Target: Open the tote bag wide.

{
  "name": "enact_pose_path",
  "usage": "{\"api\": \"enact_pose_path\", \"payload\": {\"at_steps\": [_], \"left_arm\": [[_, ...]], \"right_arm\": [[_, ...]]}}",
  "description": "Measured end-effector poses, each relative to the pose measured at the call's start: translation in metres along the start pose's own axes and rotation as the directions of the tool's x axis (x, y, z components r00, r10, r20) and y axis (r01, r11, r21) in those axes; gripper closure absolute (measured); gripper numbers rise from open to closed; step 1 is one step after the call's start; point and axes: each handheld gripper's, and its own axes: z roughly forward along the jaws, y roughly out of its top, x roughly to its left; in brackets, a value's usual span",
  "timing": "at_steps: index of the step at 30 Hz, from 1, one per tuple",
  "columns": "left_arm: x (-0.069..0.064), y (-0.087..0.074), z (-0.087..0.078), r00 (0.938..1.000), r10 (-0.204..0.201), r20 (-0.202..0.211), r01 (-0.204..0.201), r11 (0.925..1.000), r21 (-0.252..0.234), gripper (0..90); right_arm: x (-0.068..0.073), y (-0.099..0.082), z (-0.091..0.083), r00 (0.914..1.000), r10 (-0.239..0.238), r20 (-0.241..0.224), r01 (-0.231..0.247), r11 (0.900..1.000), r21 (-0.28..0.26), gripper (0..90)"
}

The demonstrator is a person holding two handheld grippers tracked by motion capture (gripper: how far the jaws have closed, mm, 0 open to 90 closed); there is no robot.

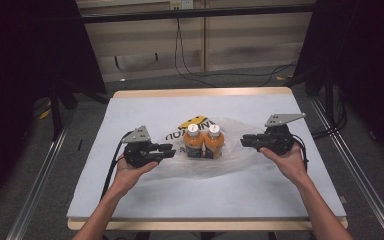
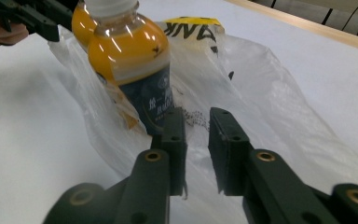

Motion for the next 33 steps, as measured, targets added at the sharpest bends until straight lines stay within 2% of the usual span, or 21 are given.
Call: {"api": "enact_pose_path", "payload": {"at_steps": [1,2,3,4,5,6,7,9,11,12,13,15,18,19,20,24,25,27,29,30,33], "left_arm": [[-0.005,0.002,0.007,0.9996,0.014,0.026,-0.014,0.9999,0.001,74.4],[-0.005,0.002,0.007,0.9996,0.014,0.026,-0.014,0.9999,0.001,75.9],[-0.011,0.003,0.014,0.9993,0.007,0.036,-0.007,1.0,-0.001,77.0],[-0.013,0.004,0.02,0.9985,0.025,0.049,-0.026,0.9995,0.017,77.0],[-0.017,0.007,0.031,0.9972,0.038,0.064,-0.04,0.9987,0.033,78.9],[-0.017,0.007,0.031,0.9972,0.038,0.064,-0.04,0.9987,0.033,79.4],[-0.018,0.009,0.039,0.996,0.05,0.074,-0.053,0.9978,0.039,79.4],[-0.018,0.014,0.047,0.9943,0.045,0.096,-0.048,0.9982,0.034,84.6],[-0.026,0.02,0.06,0.9919,0.069,0.106,-0.074,0.9962,0.046,86.8],[-0.026,0.02,0.06,0.9919,0.069,0.106,-0.074,0.9962,0.046,86.9],[-0.028,0.02,0.065,0.9908,0.064,0.119,-0.07,0.9967,0.042,87.5],[-0.036,0.021,0.078,0.9865,0.086,0.139,-0.096,0.9933,0.064,87.7],[-0.039,0.021,0.084,0.9871,0.097,0.128,-0.108,0.9905,0.085,88.3],[-0.04,0.02,0.089,0.9883,0.083,0.128,-0.095,0.9916,0.088,88.4],[-0.039,0.019,0.092,0.9881,0.099,0.117,-0.111,0.9888,0.1,88.4],[-0.038,0.016,0.097,0.9893,0.093,0.112,-0.104,0.9899,0.096,90.0],[-0.039,0.013,0.1,0.9898,0.104,0.097,-0.116,0.9851,0.127,90.0],[-0.041,0.009,0.103,0.9914,0.103,0.081,-0.113,0.9851,0.13,90.0],[-0.042,0.003,0.106,0.9908,0.113,0.073,-0.124,0.9795,0.159,90.0],[-0.042,0.003,0.106,0.9908,0.113,0.073,-0.124,0.9795,0.159,90.0],[-0.042,-0.006,0.11,0.9913,0.109,0.074,-0.121,0.9764,0.179,90.0]], "right_arm": [[0.0,0.003,0.002,1.0,-0.001,-0.002,0.001,1.0,0.002,80.3],[-0.001,0.004,0.004,1.0,-0.003,-0.003,0.003,1.0,0.002,81.8],[-0.001,0.007,0.008,0.9999,-0.005,-0.011,0.005,1.0,0.003,83.7],[-0.001,0.007,0.008,0.9999,-0.005,-0.011,0.005,1.0,0.003,83.7],[0.0,0.012,0.018,0.9996,-0.014,-0.024,0.015,0.9996,0.022,87.3],[0.0,0.012,0.018,0.9996,-0.014,-0.024,0.015,0.9996,0.022,87.3],[0.001,0.013,0.022,0.9994,-0.021,-0.029,0.022,0.9992,0.034,87.5],[0.002,0.018,0.033,0.9983,-0.032,-0.049,0.035,0.9975,0.061,89.6],[0.001,0.024,0.043,0.9973,-0.039,-0.062,0.044,0.9961,0.077,90.0],[0.001,0.024,0.043,0.9973,-0.039,-0.062,0.044,0.9961,0.077,90.0],[-0.001,0.026,0.049,0.9968,-0.041,-0.068,0.046,0.9955,0.083,90.0],[-0.003,0.027,0.057,0.997,-0.037,-0.068,0.044,0.9938,0.102,90.0],[-0.006,0.025,0.066,0.9963,-0.03,-0.08,0.039,0.9922,0.118,90.0],[-0.007,0.023,0.07,0.996,-0.029,-0.084,0.039,0.9914,0.125,90.0],[-0.008,0.022,0.073,0.9958,-0.028,-0.088,0.039,0.9912,0.127,90.0],[-0.01,0.019,0.081,0.995,-0.023,-0.097,0.037,0.9891,0.142,90.0],[-0.011,0.018,0.086,0.9941,-0.023,-0.106,0.039,0.9879,0.15,90.0],[-0.012,0.017,0.092,0.9936,-0.021,-0.111,0.038,0.9863,0.161,90.0],[-0.013,0.015,0.099,0.9934,-0.014,-0.114,0.034,0.984,0.175,90.0],[-0.013,0.015,0.099,0.9934,-0.014,-0.114,0.034,0.984,0.175,90.0],[-0.016,0.011,0.114,0.9933,0.005,-0.115,0.018,0.9804,0.196,90.0]]}}
